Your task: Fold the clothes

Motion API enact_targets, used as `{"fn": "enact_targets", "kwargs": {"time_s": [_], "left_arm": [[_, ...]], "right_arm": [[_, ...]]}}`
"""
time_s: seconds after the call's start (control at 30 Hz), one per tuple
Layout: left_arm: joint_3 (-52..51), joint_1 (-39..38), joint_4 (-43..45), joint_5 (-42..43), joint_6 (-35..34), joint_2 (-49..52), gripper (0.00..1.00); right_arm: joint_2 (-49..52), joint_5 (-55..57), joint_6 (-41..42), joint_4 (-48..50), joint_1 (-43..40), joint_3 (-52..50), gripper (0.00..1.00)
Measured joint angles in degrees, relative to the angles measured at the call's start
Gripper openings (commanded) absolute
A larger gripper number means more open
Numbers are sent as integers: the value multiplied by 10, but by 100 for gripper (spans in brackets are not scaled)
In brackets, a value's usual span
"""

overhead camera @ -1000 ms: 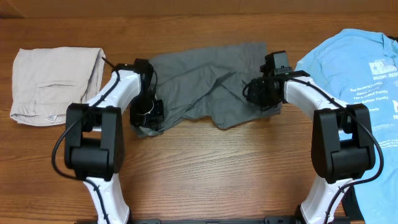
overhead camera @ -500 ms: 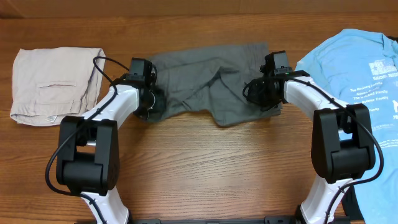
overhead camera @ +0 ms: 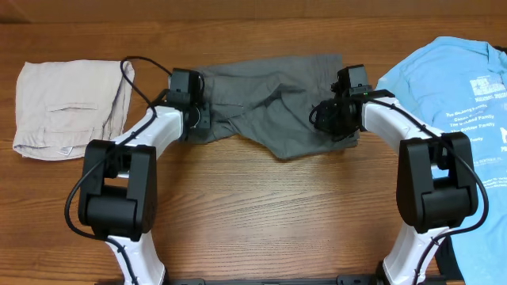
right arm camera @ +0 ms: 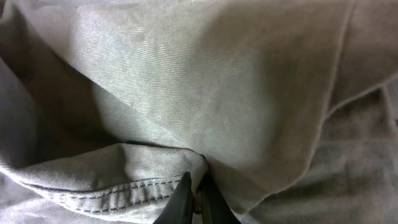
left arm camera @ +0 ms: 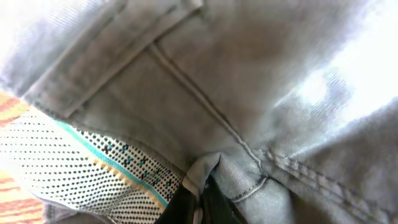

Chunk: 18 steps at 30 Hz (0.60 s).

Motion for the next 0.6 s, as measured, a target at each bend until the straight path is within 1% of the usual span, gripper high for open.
{"fn": "enact_targets", "kwargs": {"time_s": [0.07,0.1,0.17,0.3,0.33,0.37,0.43,0.6], "left_arm": [[36,0,-64,-9,12,9,4],[42,0,-79,-11,14,9,4],[79,1,-171,-19,19,11,4],[156,3,-298,-18,26,9,4],[178,3,-330,-14,26,4,4],[200,3,-363,-10,24,-4,4],[235,5,-417,1,15,-31,4],[272,5,-517,19,-12,-116,4]], "right_arm": [[7,7,-9,-37,0,24,4],[10,13,-11,-52,0,34,4],[15,30,-20,-111,-2,63,4],[15,56,-28,-245,-12,142,4],[15,57,-30,-264,-12,158,4],[11,59,-31,-306,-15,186,4],[-6,63,-33,-355,-16,212,4],[-69,62,-34,-470,-15,221,4]]}}
